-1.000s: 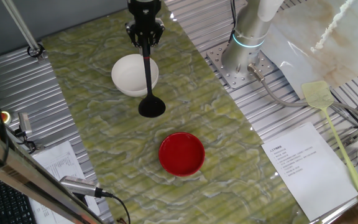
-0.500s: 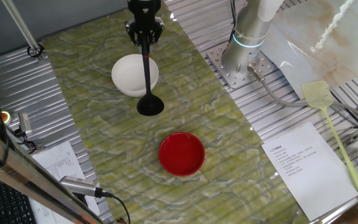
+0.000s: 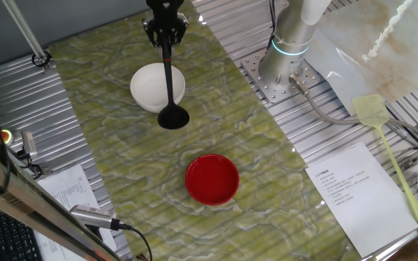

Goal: Scoop water with a large spoon from one bowl to another

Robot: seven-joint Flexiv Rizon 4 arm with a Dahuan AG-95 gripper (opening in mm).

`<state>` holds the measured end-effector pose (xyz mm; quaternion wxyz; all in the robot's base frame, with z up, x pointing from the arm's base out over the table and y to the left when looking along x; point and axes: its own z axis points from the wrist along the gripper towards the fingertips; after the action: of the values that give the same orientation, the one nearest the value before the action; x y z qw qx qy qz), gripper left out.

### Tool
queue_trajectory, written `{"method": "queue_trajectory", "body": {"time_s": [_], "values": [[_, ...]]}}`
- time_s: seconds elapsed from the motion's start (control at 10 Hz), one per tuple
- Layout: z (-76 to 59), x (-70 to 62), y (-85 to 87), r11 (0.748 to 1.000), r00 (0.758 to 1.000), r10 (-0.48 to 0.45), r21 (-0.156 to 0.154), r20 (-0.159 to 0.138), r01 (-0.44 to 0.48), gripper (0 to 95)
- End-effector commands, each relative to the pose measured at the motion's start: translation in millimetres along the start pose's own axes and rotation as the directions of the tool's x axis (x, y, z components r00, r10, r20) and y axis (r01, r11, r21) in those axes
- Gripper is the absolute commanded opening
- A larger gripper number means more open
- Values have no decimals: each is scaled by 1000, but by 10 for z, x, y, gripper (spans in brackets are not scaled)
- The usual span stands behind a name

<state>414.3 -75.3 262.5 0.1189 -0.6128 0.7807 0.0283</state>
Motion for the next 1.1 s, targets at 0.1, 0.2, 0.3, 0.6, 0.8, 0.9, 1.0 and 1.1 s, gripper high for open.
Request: {"method": "queue_trajectory", "body": {"time_s": [0.1, 0.2, 0.3, 0.6, 0.8, 0.9, 1.0, 1.1], "values": [[-21, 60, -23, 1000, 1000, -6, -1, 4, 6, 0], [-40, 94, -28, 1000, 1000, -8, -1, 4, 8, 0], [-56, 122, -31, 1000, 1000, -12, -1, 5, 12, 0], [-95, 226, -47, 1000, 1000, -14, -4, 13, 14, 0], [-120, 283, -60, 1000, 1000, -15, -6, 15, 15, 0], [-137, 318, -68, 1000, 1000, -17, -7, 15, 17, 0], [-155, 350, -73, 1000, 1000, -17, -7, 16, 17, 0], [-165, 373, -80, 1000, 1000, -17, -8, 21, 17, 0]]}}
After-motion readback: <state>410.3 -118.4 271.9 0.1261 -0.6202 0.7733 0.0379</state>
